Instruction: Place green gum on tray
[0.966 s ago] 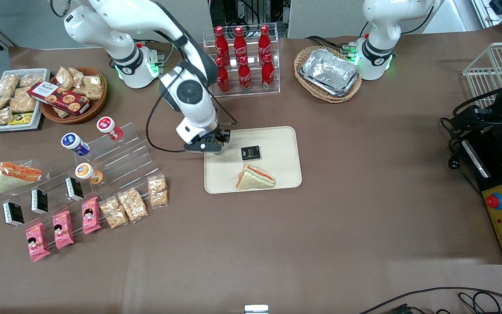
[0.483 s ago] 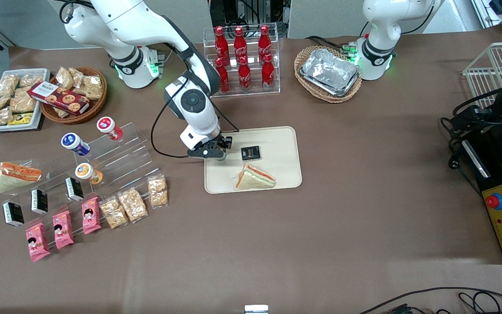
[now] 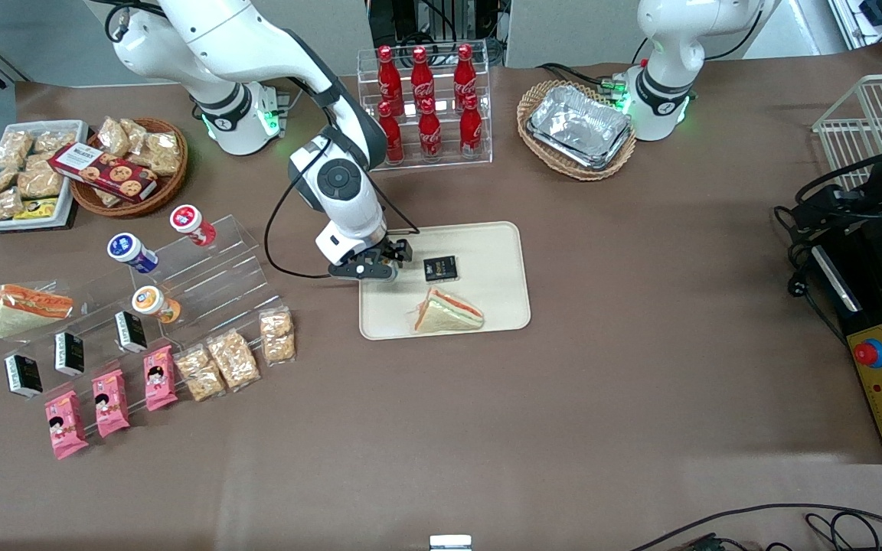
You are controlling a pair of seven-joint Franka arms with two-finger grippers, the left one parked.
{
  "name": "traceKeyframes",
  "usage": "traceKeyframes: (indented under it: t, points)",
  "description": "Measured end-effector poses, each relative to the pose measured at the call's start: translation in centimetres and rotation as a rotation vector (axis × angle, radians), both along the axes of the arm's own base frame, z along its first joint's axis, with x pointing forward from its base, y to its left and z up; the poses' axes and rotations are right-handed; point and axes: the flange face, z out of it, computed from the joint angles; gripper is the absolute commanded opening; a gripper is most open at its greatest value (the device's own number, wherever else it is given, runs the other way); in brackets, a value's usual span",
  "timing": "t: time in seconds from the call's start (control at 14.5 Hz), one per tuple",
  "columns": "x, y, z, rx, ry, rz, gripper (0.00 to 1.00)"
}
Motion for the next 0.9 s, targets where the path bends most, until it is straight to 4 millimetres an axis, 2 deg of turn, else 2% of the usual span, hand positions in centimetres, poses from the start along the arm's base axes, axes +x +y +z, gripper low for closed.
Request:
traceKeyframes:
  t: [0.14,0.21,0.34,0.48,0.62,0.69,0.76,0.9]
  points:
    - [1.5,-0.8,2.4,0.012,-0.018,-0.012,1.00]
    - [2.6,-1.6,4.9,0.024,-0.031,-0.012,1.00]
    - [4.9,-3.9,11.7,0.039,-0.046,-0.016,1.00]
    - [7.0,-7.5,19.4,0.034,-0.032,-0.022,1.00]
    - [9.1,-12.4,26.0,0.022,-0.009,0.005,1.00]
    - [10.5,-15.4,28.3,0.022,-0.013,0.018,1.00]
    - [11.8,-18.8,30.0,0.024,-0.024,0.030,1.00]
    - [13.8,-25.8,31.7,0.025,-0.055,0.051,1.00]
